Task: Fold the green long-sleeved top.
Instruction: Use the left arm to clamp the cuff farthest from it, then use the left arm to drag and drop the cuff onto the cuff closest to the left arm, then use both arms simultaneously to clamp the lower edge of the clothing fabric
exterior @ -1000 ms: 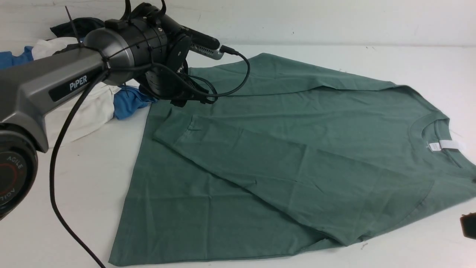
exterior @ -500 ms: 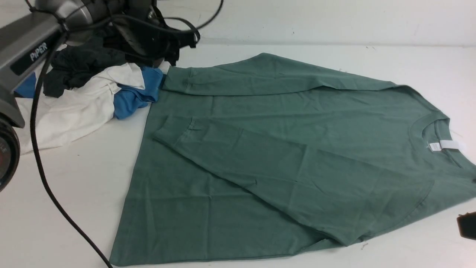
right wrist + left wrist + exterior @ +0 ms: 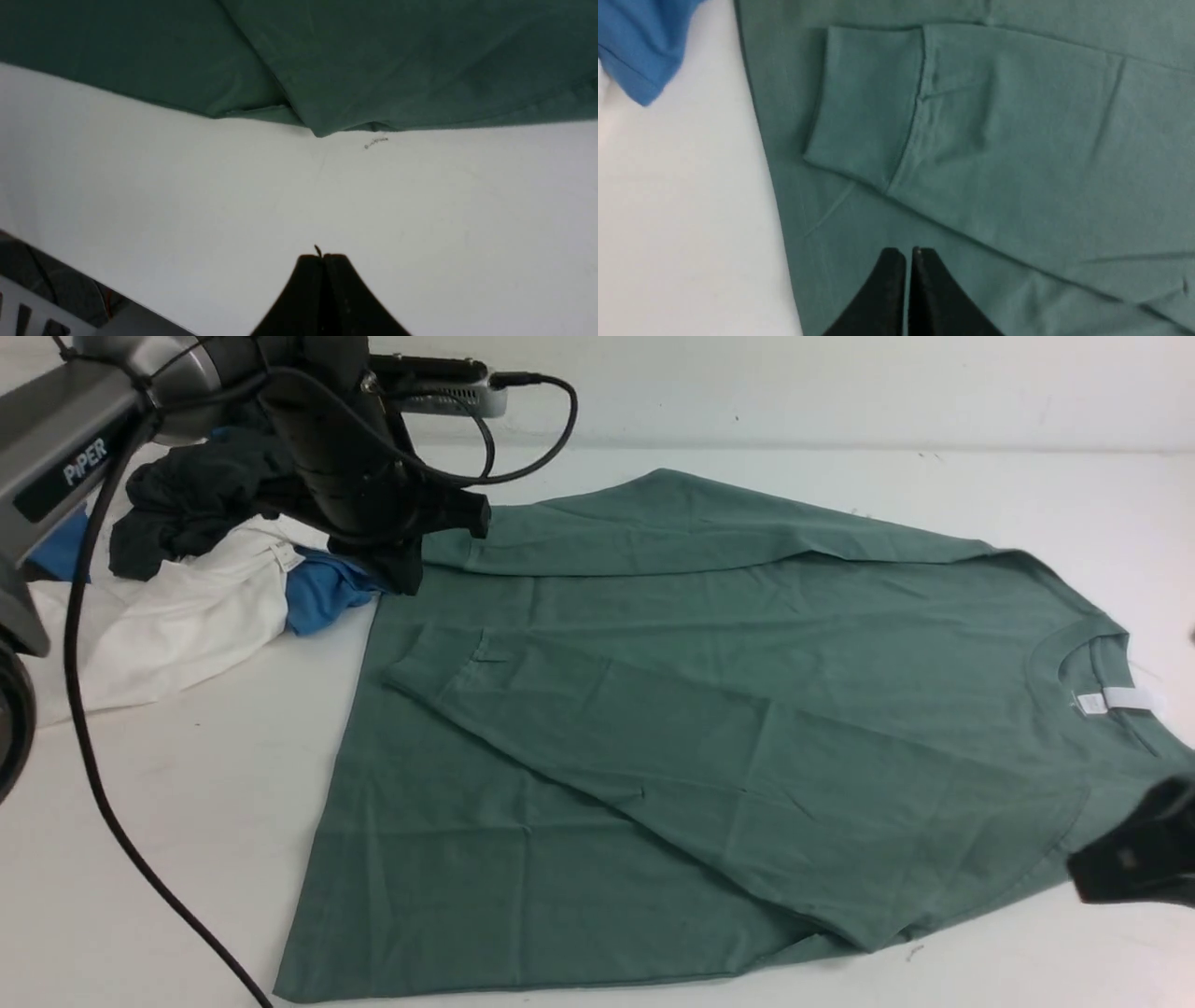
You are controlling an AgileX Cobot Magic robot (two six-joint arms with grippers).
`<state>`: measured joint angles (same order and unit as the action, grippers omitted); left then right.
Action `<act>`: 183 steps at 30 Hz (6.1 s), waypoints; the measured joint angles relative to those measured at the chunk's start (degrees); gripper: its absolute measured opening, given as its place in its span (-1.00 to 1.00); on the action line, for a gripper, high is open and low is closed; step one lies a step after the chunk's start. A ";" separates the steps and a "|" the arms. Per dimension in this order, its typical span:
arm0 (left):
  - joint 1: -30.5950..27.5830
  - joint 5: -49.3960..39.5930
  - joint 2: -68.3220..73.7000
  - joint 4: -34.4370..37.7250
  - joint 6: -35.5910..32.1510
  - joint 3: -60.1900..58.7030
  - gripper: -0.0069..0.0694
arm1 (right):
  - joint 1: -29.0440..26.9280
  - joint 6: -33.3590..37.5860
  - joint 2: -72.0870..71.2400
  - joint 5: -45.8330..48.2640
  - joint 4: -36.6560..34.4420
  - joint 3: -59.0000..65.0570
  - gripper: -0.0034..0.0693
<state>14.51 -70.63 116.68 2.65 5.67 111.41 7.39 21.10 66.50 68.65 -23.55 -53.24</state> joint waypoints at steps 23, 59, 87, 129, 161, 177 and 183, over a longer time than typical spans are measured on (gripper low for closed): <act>1.82 9.37 -44.01 5.48 -0.44 -61.89 -0.83 | 11.23 -10.49 43.81 -8.73 16.03 -20.62 -0.94; 1.99 14.49 -54.97 7.34 0.90 -63.34 -0.83 | 10.98 -11.64 20.79 -18.14 8.47 19.09 -0.93; 2.10 14.67 -0.64 3.47 3.67 -8.64 -0.74 | 10.98 -16.26 -7.81 1.41 9.28 9.06 -0.93; 1.67 18.61 19.14 -4.34 -0.88 7.48 -0.77 | 10.98 -16.32 -9.14 2.16 9.34 9.06 -0.93; 7.45 0.10 -21.17 6.40 -0.69 -36.53 -0.77 | 10.98 -23.06 -7.46 2.70 25.25 -0.68 -0.93; 7.80 4.56 -19.29 6.32 0.88 -40.57 -0.49 | 10.98 -21.58 -7.46 2.70 23.55 -0.68 -0.93; 7.80 2.64 -18.81 5.33 1.05 -40.68 -0.11 | 10.98 -21.55 -7.46 2.70 23.24 -0.68 -0.93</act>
<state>22.31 -67.99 97.86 7.99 6.72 70.72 18.37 -0.45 59.04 71.35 -0.30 -53.93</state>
